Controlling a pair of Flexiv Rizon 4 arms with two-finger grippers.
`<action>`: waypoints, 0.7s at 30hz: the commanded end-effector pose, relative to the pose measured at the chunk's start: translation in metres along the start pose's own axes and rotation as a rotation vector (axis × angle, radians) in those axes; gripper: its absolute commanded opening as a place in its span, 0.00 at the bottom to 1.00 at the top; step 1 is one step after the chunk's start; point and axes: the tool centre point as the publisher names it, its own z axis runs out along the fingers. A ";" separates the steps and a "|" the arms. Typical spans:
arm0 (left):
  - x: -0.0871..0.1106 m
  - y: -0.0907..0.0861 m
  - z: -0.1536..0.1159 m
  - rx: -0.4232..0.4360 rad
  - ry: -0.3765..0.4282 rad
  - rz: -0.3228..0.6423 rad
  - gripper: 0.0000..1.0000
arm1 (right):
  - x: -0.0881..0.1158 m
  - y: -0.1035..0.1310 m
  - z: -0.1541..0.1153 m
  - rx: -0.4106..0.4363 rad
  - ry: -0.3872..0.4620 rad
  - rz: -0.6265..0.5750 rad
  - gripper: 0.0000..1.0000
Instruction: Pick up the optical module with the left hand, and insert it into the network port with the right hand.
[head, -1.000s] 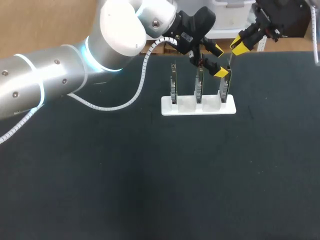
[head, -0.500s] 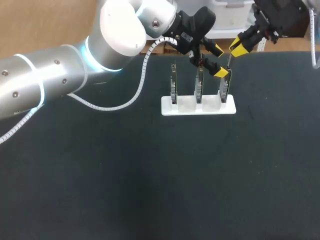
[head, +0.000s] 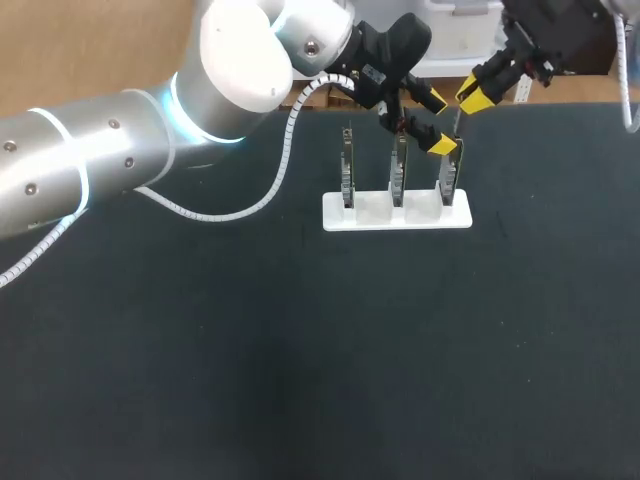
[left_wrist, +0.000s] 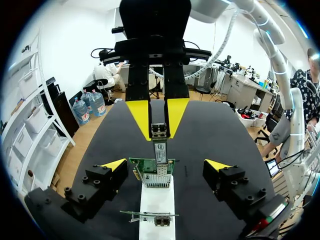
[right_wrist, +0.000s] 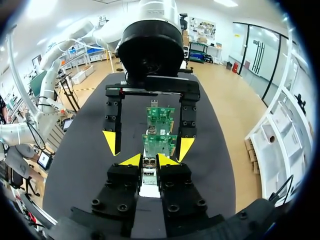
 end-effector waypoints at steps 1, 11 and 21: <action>-0.001 0.002 0.001 0.004 0.004 0.000 1.00 | -0.002 -0.003 0.001 -0.001 0.011 -0.001 0.00; -0.001 0.002 0.001 0.004 0.004 0.000 1.00 | 0.000 -0.002 0.002 -0.007 0.018 -0.001 0.00; -0.001 0.002 0.001 0.004 0.004 0.000 1.00 | 0.000 -0.002 0.001 -0.024 0.030 -0.017 0.00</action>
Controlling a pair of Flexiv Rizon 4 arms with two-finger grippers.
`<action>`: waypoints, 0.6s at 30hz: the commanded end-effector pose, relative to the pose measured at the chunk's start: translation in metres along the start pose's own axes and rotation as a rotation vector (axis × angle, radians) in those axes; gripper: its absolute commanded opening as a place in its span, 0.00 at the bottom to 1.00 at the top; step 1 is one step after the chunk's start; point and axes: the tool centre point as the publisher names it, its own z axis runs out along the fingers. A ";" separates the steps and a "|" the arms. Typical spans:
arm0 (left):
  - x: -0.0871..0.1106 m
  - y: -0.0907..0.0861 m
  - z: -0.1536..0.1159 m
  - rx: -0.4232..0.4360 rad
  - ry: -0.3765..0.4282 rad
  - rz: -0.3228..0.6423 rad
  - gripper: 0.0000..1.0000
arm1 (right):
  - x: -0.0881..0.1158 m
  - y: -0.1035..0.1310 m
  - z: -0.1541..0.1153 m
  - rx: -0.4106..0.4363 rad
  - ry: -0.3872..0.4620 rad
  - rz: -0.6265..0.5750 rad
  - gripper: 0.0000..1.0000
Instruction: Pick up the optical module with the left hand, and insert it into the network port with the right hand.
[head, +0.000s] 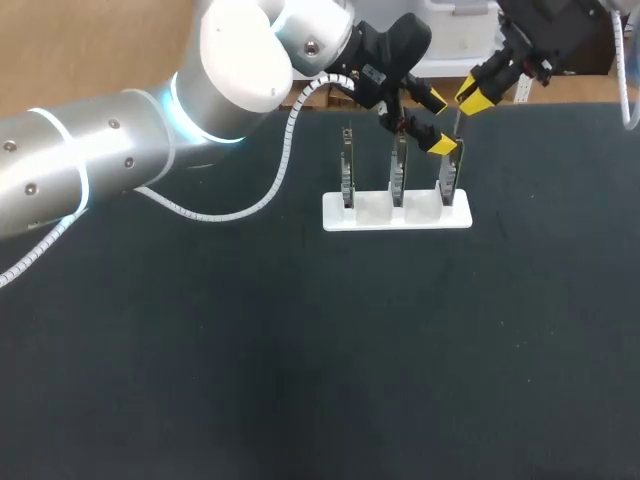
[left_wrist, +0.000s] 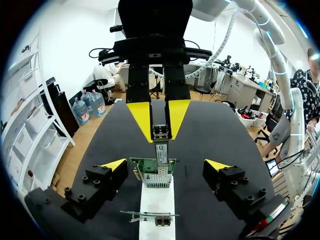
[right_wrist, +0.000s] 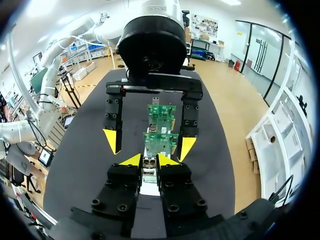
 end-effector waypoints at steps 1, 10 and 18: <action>-0.001 0.002 0.001 0.004 0.004 0.000 1.00 | 0.001 -0.003 0.000 -0.011 0.007 -0.003 0.00; -0.001 0.002 0.001 0.004 0.004 0.000 1.00 | 0.000 -0.001 0.000 -0.023 0.007 -0.017 0.00; -0.001 0.002 0.001 0.004 0.004 0.000 1.00 | 0.001 0.001 -0.001 -0.026 0.015 -0.025 0.00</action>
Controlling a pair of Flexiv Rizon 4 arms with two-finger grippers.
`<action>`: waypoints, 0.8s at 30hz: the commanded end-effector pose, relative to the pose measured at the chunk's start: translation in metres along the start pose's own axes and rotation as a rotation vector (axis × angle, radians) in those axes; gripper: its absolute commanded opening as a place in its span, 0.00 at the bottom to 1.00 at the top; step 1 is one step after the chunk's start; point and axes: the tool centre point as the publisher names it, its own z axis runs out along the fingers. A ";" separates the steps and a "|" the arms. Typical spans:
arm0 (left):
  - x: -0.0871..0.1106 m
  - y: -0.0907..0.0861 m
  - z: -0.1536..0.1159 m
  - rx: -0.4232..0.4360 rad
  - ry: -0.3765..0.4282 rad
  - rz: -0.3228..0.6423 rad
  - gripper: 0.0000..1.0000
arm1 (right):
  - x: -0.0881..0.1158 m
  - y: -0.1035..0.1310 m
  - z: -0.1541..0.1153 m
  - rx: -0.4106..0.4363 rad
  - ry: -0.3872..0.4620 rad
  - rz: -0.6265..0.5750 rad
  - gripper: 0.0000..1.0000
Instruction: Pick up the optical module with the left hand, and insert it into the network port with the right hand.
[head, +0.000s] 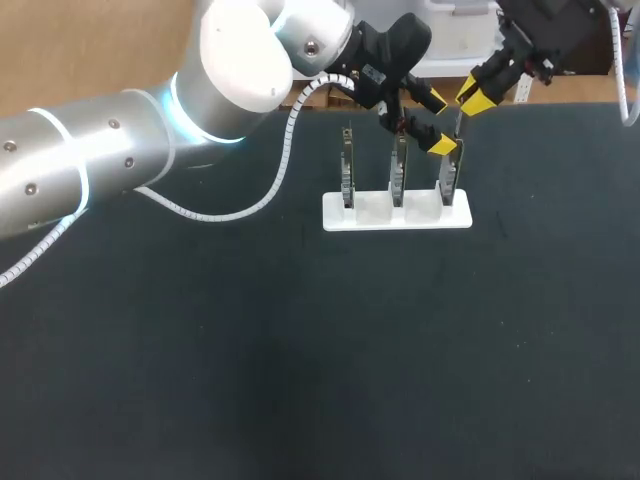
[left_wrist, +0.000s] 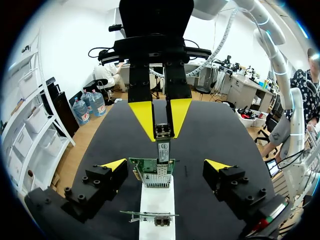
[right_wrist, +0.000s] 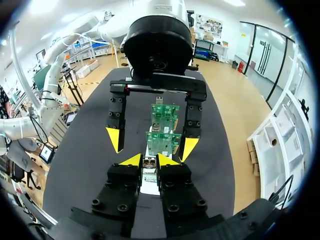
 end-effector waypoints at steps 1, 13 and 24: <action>-0.001 0.002 0.001 0.004 0.004 0.000 1.00 | 0.000 -0.001 0.001 -0.006 0.005 -0.004 0.00; -0.001 0.002 0.001 0.004 0.004 0.000 1.00 | -0.002 -0.003 0.002 0.012 0.023 -0.015 0.00; -0.001 0.002 0.001 0.004 0.004 0.000 1.00 | -0.001 -0.001 0.003 0.031 0.035 -0.005 0.00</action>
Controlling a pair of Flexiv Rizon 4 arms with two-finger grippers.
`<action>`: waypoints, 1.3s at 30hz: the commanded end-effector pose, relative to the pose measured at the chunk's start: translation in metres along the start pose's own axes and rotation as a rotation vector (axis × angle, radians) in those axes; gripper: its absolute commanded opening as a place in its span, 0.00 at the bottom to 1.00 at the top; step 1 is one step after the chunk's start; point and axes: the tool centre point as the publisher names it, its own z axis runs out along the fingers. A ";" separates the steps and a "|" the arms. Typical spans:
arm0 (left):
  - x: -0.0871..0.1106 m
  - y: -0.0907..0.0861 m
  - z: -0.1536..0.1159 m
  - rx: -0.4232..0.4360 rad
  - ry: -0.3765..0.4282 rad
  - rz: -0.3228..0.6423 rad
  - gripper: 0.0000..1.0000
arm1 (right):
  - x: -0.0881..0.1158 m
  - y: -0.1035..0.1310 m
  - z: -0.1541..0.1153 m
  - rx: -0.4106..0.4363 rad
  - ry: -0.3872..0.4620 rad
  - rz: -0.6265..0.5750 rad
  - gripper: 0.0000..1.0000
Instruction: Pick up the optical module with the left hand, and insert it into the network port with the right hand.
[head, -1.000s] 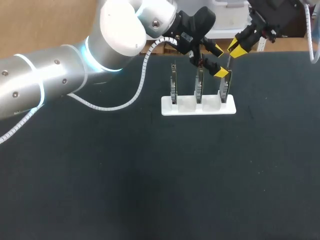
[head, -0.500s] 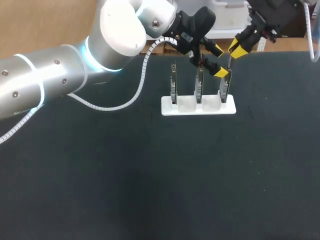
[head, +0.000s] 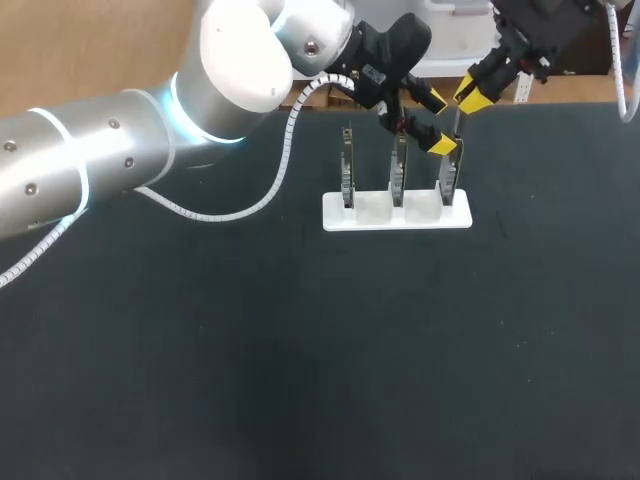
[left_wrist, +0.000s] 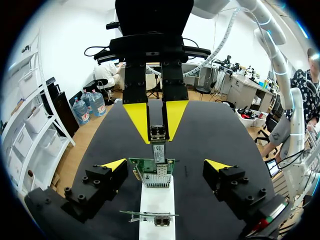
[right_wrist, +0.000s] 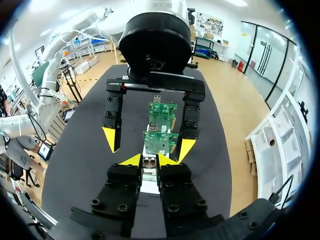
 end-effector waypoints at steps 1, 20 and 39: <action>-0.001 0.002 0.001 0.004 0.004 0.000 1.00 | 0.000 0.005 0.001 0.014 0.004 0.002 0.00; -0.001 0.002 0.001 0.004 0.004 0.000 1.00 | -0.002 0.010 -0.001 0.060 -0.007 0.029 0.00; -0.001 0.002 0.001 0.004 0.004 0.000 1.00 | -0.001 0.011 -0.003 0.090 0.015 0.024 0.00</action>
